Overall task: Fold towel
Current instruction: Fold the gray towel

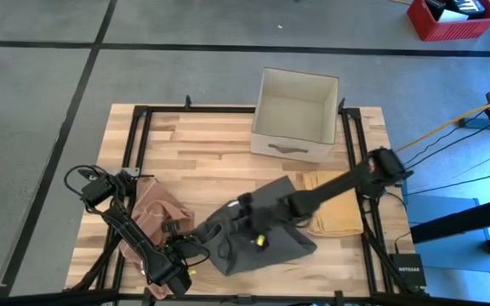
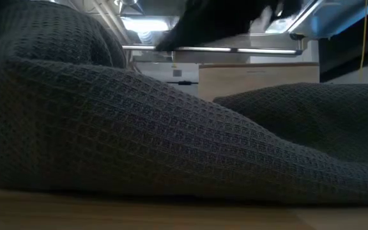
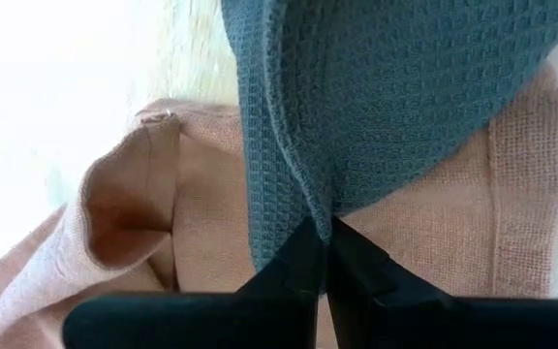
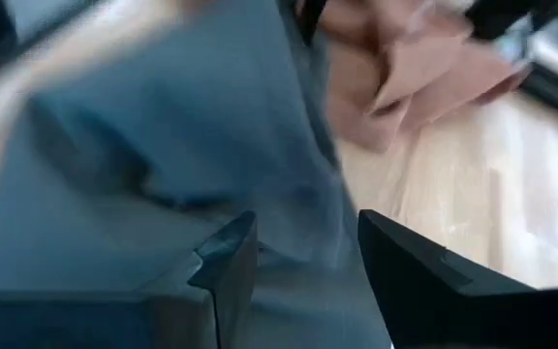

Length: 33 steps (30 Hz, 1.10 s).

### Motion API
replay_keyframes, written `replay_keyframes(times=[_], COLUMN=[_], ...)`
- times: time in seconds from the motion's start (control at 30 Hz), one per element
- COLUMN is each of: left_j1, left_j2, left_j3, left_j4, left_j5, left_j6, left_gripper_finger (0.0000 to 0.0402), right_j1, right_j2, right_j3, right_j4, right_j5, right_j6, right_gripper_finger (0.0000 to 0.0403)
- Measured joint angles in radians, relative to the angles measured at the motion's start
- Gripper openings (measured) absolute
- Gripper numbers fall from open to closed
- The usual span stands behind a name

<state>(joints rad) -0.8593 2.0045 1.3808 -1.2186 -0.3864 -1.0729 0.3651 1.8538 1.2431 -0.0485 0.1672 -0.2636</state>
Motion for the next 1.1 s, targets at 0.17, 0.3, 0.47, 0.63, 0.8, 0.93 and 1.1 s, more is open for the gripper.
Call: replay_keyframes(times=[0.17, 0.3, 0.47, 0.63, 0.8, 0.93, 1.1], left_j1=[0.0, 0.0, 0.0, 0.0, 0.0, 0.001, -0.002], left_j2=[0.0, 0.0, 0.0, 0.0, 0.0, 0.0, 0.0], left_j3=[0.0, 0.001, 0.001, 0.001, 0.001, 0.001, 0.039], left_j4=[0.005, 0.006, 0.006, 0.005, 0.004, -0.002, -0.071], left_j5=[-0.002, -0.002, -0.002, -0.002, -0.002, -0.002, -0.007], left_j6=[0.006, 0.006, 0.006, 0.0, 0.003, 0.016, -0.018], left_gripper_finger=[0.0006, 0.0003, 0.0005, 0.0004, 0.0004, 0.0005, 0.0002], right_j1=[-0.08, -0.114, -0.104, -0.07, -0.042, -0.045, 0.016], right_j2=[0.103, 0.156, 0.195, 0.197, 0.199, 0.188, 0.076], right_j3=[0.077, 0.129, 0.184, 0.185, 0.183, 0.186, 0.184], right_j4=[0.016, 0.024, -0.006, -0.035, -0.008, 0.129, -0.119], right_j5=[-0.116, -0.268, -0.49, -0.481, -0.309, -0.243, 0.006], right_j6=[-0.087, -0.168, -0.237, -0.245, -0.291, -0.262, -0.256], right_gripper_finger=[0.0183, 0.0183, 0.0183, 0.0177, 0.01, 0.0014, 0.0008])
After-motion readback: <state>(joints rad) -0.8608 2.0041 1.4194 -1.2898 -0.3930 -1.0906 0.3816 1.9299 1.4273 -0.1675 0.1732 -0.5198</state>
